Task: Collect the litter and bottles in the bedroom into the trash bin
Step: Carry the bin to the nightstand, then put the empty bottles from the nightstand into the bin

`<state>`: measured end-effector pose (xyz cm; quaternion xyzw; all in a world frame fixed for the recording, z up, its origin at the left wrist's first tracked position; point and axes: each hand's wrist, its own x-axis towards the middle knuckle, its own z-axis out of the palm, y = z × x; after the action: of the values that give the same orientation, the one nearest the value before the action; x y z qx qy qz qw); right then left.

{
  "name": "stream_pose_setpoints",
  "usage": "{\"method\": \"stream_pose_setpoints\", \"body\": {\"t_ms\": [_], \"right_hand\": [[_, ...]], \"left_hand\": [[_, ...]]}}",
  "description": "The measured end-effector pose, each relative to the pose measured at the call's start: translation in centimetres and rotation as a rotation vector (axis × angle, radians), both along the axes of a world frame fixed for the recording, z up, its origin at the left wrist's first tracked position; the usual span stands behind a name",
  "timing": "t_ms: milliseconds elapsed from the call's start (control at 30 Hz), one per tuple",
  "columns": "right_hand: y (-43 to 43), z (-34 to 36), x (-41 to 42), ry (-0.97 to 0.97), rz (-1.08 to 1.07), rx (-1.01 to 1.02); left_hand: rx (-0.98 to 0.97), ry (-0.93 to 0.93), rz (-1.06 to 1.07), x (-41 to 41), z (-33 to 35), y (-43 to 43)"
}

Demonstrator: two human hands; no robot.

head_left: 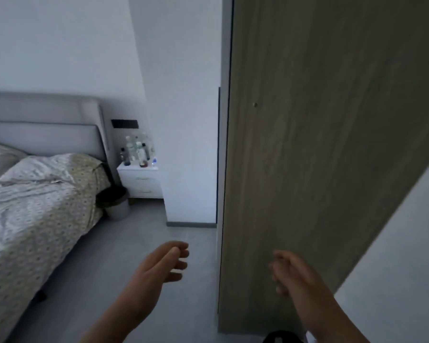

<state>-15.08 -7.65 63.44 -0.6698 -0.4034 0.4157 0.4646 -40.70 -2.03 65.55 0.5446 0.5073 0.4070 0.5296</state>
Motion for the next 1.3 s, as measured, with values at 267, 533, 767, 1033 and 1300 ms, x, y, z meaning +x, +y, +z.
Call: {"method": "stream_pose_setpoints", "body": {"t_ms": [267, 533, 767, 1033, 1300], "right_hand": [[5.5, 2.6, -12.7, -0.009, 0.214, 0.061], [10.4, 4.1, -24.8, -0.100, 0.371, 0.050], [17.7, 1.3, -28.6, -0.280, 0.485, 0.160], [33.8, 3.6, -30.1, 0.051, 0.394, 0.142], [48.9, 6.7, -34.8, -0.049, 0.549, 0.191]], "left_hand": [[0.043, -0.105, 0.266, -14.8, 1.7, 0.4], [0.078, -0.180, 0.381, -25.9, 1.8, 4.0], [0.044, -0.116, 0.298, -28.8, 0.2, 11.4], [0.080, -0.015, 0.372, -30.1, 0.7, 25.1], [0.174, -0.141, 0.528, -32.8, 4.2, 36.8]]}}
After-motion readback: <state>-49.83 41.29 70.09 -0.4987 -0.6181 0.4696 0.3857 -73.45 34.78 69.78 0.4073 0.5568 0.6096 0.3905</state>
